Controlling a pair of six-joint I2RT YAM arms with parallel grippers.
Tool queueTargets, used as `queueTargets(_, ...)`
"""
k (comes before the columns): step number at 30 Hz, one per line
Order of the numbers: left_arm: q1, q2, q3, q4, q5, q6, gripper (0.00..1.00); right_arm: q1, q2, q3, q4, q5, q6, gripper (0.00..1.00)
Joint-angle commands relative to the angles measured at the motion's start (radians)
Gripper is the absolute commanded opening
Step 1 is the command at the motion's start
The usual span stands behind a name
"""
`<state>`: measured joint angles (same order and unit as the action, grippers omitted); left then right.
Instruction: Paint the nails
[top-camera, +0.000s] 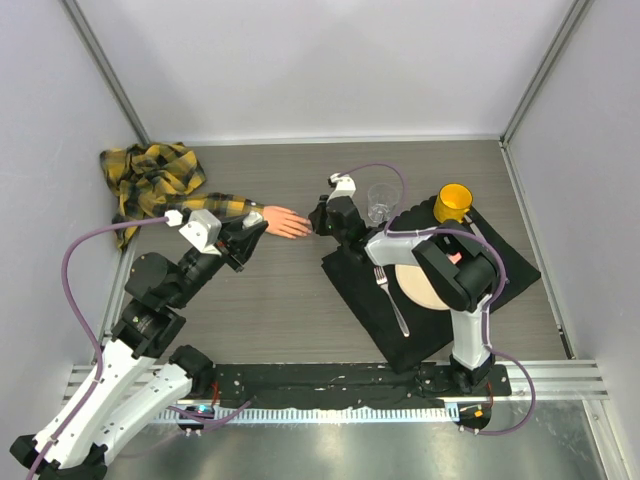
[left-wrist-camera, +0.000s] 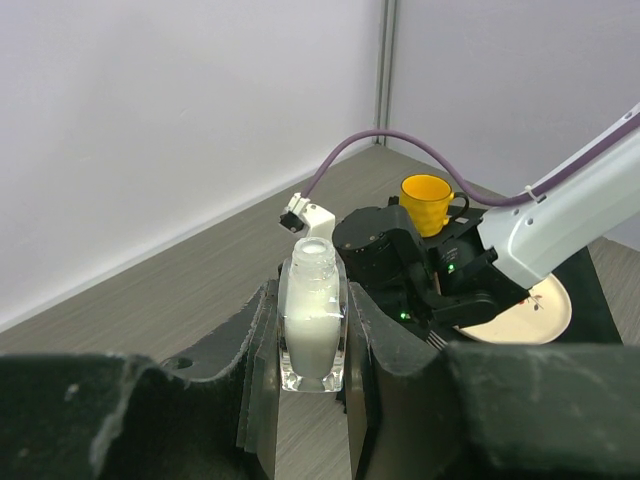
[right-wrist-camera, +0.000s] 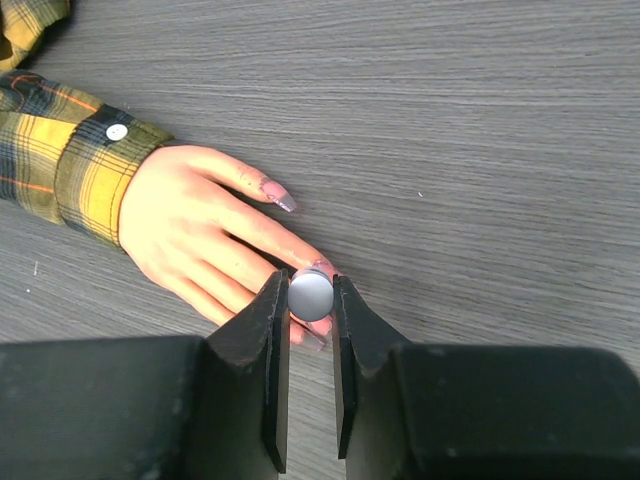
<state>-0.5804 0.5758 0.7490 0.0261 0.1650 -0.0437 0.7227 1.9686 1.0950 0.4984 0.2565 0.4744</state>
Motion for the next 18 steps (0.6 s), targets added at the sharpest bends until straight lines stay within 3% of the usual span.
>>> queueTargets(1,0.004,-0.005,0.019,0.034,0.008,0.004,0.00,0.000,0.013,0.051,0.020,0.013,0.013,0.01)
queueTargets(18,0.004,-0.001,0.021,0.034,0.021,-0.001,0.00,0.000,0.039,0.080,-0.006,0.018,0.012,0.00)
